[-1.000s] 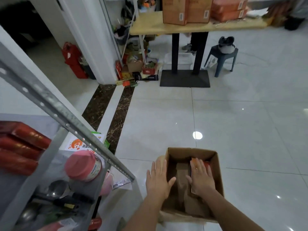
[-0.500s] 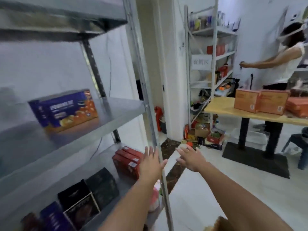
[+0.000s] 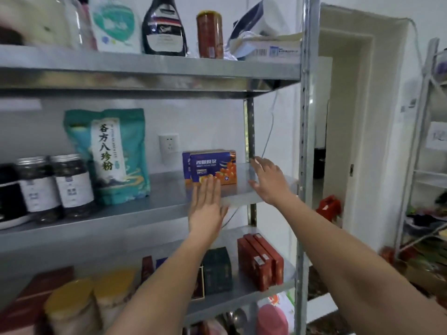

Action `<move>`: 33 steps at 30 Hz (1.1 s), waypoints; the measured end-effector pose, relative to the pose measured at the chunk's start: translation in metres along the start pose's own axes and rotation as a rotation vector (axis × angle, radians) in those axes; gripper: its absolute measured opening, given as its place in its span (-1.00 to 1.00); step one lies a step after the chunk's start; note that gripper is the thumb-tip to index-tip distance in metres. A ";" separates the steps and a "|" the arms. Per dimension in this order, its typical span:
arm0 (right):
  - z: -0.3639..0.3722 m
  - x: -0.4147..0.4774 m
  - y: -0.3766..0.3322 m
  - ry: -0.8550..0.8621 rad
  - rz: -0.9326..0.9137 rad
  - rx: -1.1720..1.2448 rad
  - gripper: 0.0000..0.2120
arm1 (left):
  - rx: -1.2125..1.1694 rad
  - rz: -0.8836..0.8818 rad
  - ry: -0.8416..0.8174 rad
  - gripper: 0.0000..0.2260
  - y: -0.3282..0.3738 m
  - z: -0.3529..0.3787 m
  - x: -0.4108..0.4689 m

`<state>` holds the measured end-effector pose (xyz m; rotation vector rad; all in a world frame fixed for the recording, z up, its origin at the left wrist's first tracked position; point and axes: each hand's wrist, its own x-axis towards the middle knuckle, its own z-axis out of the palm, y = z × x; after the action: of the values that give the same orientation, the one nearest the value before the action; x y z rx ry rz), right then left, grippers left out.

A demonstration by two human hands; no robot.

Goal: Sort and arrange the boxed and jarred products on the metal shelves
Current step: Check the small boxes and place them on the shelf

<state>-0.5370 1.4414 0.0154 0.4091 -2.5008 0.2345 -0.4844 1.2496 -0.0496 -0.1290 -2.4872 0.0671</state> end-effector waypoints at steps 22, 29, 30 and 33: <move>0.034 0.080 -0.060 -0.067 0.010 -0.228 -0.03 | -0.019 -0.139 -0.300 -0.30 -0.070 -0.003 -0.014; 0.028 0.081 -0.061 0.028 0.018 -0.261 -0.16 | -0.043 -0.109 -0.395 -0.27 -0.073 -0.010 -0.008; 0.027 0.079 -0.061 0.056 0.027 -0.251 -0.24 | -0.057 -0.108 -0.407 -0.26 -0.073 -0.011 -0.008; 0.023 0.068 -0.058 0.087 0.023 -0.151 -0.41 | -0.110 -0.115 -0.426 -0.22 -0.075 -0.015 -0.007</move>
<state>-0.5824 1.3654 0.0401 0.3028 -2.4191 0.0702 -0.4754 1.1750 -0.0360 -0.0179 -2.9193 -0.1009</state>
